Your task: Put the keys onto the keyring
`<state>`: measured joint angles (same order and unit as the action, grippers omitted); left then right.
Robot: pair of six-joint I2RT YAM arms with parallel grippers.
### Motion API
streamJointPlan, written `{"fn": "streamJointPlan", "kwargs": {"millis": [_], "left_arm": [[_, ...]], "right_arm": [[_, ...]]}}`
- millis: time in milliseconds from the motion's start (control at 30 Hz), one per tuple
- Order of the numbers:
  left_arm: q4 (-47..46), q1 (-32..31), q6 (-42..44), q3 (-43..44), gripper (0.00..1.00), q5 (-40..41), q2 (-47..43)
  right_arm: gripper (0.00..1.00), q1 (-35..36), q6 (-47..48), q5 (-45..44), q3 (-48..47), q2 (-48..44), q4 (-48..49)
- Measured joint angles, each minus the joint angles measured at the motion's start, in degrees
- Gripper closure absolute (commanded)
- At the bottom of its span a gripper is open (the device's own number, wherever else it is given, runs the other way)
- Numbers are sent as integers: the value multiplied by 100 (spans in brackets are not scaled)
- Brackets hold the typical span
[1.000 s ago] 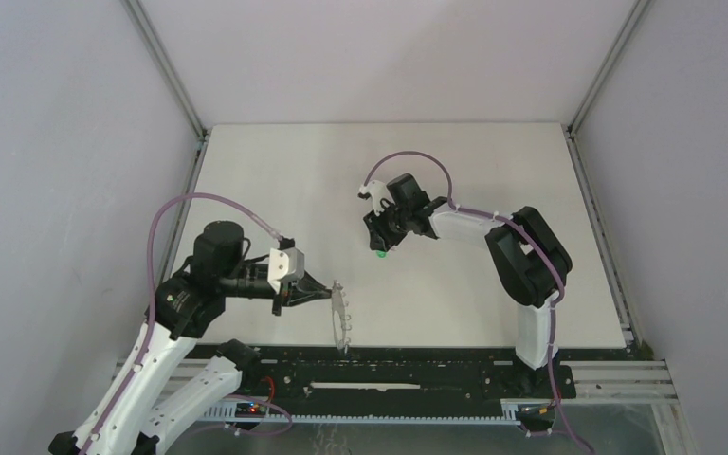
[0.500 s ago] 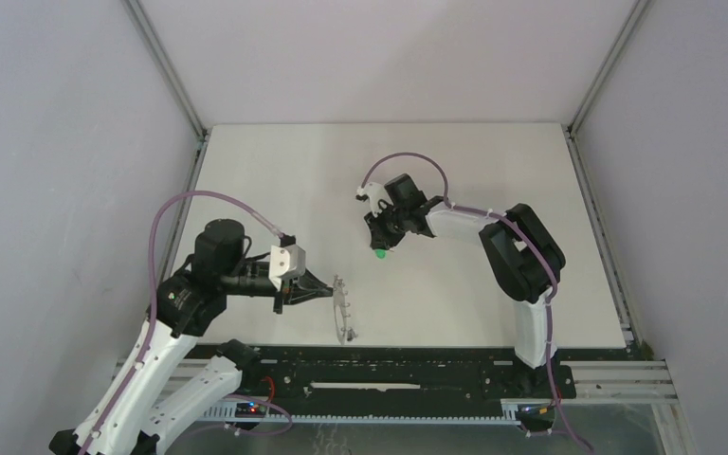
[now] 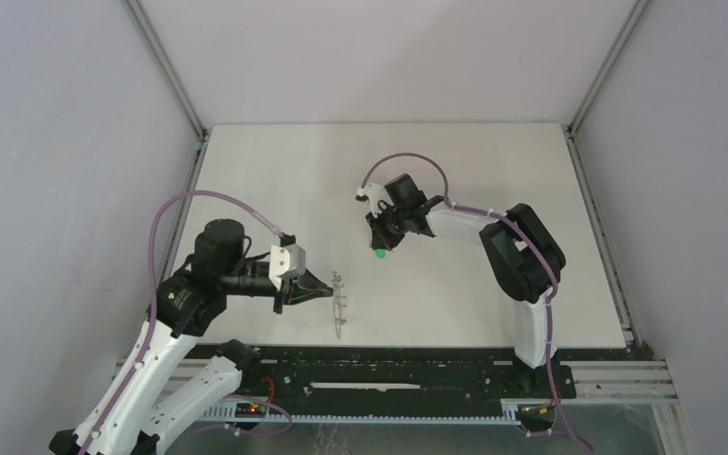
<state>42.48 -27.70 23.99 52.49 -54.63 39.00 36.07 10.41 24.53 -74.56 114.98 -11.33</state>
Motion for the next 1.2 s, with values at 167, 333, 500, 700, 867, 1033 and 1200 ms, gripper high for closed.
{"fn": "streamJointPlan", "kwargs": {"millis": [167,333,500,700,867,1033,1200], "left_arm": [[0,0,-2,0,100,15,-2],[0,0,-4,0,100,28,-2],[0,0,-4,0,100,26,-2],[-33,0,-13,0,100,26,0],[-92,0,-28,0,100,37,-2],[-120,0,-63,0,100,39,0],[-122,0,-66,0,100,42,0]], "right_arm": [[91,-76,-120,98,149,-140,267],[59,-188,-221,166,267,-306,577],[50,-195,-201,210,267,-302,645],[50,-192,-190,297,225,-173,629],[50,-192,-168,299,-9,151,542],[52,-192,-151,299,-136,260,378],[64,-175,-85,302,-376,369,168]]}}
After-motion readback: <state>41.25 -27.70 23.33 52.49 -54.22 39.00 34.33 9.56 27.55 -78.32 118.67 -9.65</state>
